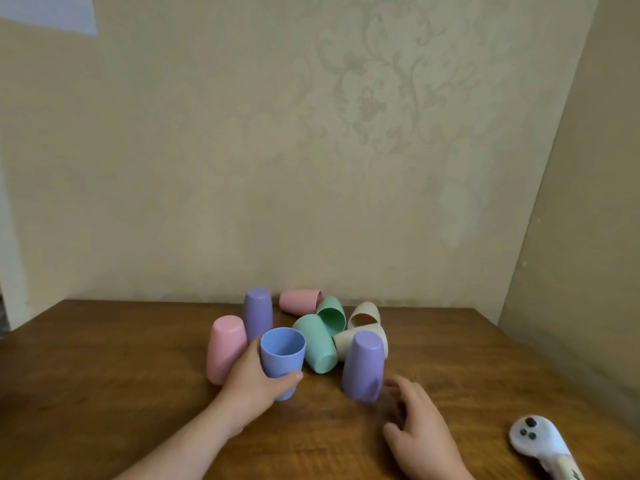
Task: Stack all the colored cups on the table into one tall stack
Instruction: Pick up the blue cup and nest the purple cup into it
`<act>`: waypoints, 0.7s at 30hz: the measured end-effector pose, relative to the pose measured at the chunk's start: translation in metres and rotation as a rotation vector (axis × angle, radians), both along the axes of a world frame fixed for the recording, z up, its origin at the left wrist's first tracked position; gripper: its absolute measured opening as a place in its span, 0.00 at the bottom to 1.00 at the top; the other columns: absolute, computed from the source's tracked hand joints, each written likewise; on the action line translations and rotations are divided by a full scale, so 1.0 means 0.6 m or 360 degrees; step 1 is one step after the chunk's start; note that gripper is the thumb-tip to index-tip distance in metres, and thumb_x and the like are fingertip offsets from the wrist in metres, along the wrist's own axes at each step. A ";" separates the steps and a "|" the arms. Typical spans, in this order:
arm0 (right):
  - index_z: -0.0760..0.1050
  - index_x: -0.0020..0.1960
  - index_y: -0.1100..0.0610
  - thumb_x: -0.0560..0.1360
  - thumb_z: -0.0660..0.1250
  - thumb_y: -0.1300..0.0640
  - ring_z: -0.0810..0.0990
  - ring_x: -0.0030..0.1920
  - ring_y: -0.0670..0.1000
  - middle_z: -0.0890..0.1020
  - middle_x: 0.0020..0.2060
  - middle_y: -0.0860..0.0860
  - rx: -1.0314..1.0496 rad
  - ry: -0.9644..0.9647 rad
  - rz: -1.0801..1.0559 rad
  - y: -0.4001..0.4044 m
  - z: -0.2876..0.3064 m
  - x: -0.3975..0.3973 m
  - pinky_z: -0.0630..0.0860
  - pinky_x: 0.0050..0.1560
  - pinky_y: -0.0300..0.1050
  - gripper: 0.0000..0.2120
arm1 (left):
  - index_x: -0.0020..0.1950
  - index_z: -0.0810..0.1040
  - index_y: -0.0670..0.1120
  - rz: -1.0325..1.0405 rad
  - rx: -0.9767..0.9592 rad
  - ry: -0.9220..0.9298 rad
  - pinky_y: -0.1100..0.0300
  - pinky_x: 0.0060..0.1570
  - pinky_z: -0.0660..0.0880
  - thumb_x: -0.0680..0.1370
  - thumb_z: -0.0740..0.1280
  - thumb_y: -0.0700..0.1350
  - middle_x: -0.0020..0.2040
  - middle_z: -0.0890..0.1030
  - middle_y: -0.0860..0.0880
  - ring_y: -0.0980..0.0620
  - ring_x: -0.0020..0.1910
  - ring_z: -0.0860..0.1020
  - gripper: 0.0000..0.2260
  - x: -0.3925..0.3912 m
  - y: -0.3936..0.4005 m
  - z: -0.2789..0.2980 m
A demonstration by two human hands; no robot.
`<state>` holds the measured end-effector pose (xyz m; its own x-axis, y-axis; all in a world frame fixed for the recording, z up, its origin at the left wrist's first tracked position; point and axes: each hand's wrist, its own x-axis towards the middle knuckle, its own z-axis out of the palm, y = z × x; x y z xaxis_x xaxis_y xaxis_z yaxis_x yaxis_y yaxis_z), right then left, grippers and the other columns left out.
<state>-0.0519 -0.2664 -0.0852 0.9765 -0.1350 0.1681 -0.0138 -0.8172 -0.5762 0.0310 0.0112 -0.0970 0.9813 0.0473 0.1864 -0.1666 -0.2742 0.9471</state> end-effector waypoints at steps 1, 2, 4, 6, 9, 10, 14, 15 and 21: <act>0.66 0.68 0.30 0.65 0.69 0.55 0.79 0.62 0.46 0.74 0.66 0.43 0.0225 -0.0084 -0.0073 -0.004 0.000 0.002 0.79 0.64 0.48 0.36 | 0.65 0.76 0.59 -0.0016 0.0024 -0.0024 0.67 0.52 0.77 0.70 0.86 0.44 0.60 0.84 0.59 0.60 0.59 0.82 0.30 -0.005 0.009 -0.003; 0.64 0.74 0.33 0.65 0.70 0.62 0.79 0.60 0.46 0.71 0.69 0.47 0.0412 -0.0125 -0.0187 -0.007 0.003 0.006 0.80 0.64 0.51 0.43 | 0.66 0.76 0.58 -0.0015 0.0044 -0.0035 0.66 0.53 0.77 0.69 0.86 0.45 0.61 0.84 0.59 0.59 0.59 0.83 0.31 -0.011 0.014 -0.004; 0.53 0.82 0.35 0.68 0.71 0.68 0.78 0.59 0.50 0.63 0.75 0.52 0.0549 -0.0073 -0.0334 -0.010 0.021 0.016 0.80 0.64 0.54 0.52 | 0.64 0.77 0.58 0.0009 0.0089 -0.0060 0.65 0.53 0.77 0.68 0.87 0.47 0.60 0.84 0.59 0.59 0.58 0.83 0.30 -0.015 0.011 -0.013; 0.42 0.82 0.33 0.70 0.70 0.66 0.74 0.69 0.58 0.54 0.80 0.51 0.0127 -0.0124 -0.0201 -0.012 0.051 0.034 0.77 0.68 0.56 0.56 | 0.62 0.76 0.60 0.0017 0.0108 -0.0091 0.65 0.52 0.77 0.68 0.86 0.49 0.60 0.84 0.60 0.58 0.58 0.83 0.29 -0.018 -0.002 -0.011; 0.51 0.82 0.34 0.65 0.76 0.63 0.72 0.72 0.67 0.62 0.81 0.59 -0.1178 -0.0589 0.0418 0.000 0.089 0.069 0.79 0.65 0.60 0.56 | 0.64 0.75 0.61 0.0004 0.0097 -0.0091 0.66 0.52 0.77 0.68 0.86 0.49 0.60 0.83 0.61 0.57 0.58 0.82 0.30 -0.021 -0.004 -0.003; 0.56 0.82 0.36 0.63 0.79 0.61 0.74 0.69 0.69 0.66 0.81 0.59 -0.1507 -0.0556 0.0597 0.001 0.095 0.082 0.80 0.62 0.62 0.55 | 0.64 0.75 0.61 -0.0004 0.0087 -0.0086 0.66 0.52 0.77 0.69 0.86 0.49 0.60 0.83 0.61 0.57 0.58 0.82 0.30 -0.022 -0.002 -0.003; 0.64 0.79 0.44 0.76 0.75 0.56 0.64 0.75 0.74 0.65 0.78 0.57 -0.1926 -0.0195 0.0891 0.023 0.113 0.090 0.70 0.70 0.69 0.36 | 0.65 0.75 0.61 0.0009 0.0096 -0.0116 0.63 0.56 0.78 0.68 0.87 0.50 0.61 0.82 0.61 0.57 0.59 0.82 0.31 -0.022 0.002 -0.008; 0.63 0.80 0.46 0.79 0.72 0.56 0.59 0.77 0.74 0.62 0.79 0.57 -0.1920 -0.0103 0.0887 0.030 0.117 0.084 0.66 0.73 0.69 0.33 | 0.66 0.74 0.60 0.0015 0.0113 -0.0112 0.61 0.57 0.79 0.68 0.87 0.50 0.61 0.82 0.61 0.57 0.59 0.82 0.33 -0.018 0.004 -0.012; 0.64 0.79 0.52 0.86 0.60 0.54 0.53 0.79 0.75 0.59 0.79 0.59 -0.1885 0.0017 0.0747 0.052 0.116 0.065 0.59 0.75 0.71 0.22 | 0.69 0.71 0.58 0.0060 0.0195 -0.0145 0.59 0.59 0.75 0.66 0.87 0.56 0.59 0.80 0.62 0.58 0.58 0.79 0.37 -0.007 0.000 -0.006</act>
<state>-0.0130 -0.2352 -0.0155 0.8916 0.4489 -0.0592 0.4147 -0.7573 0.5045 0.0266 0.0114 -0.1007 0.9580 0.0553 0.2814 -0.2379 -0.3948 0.8874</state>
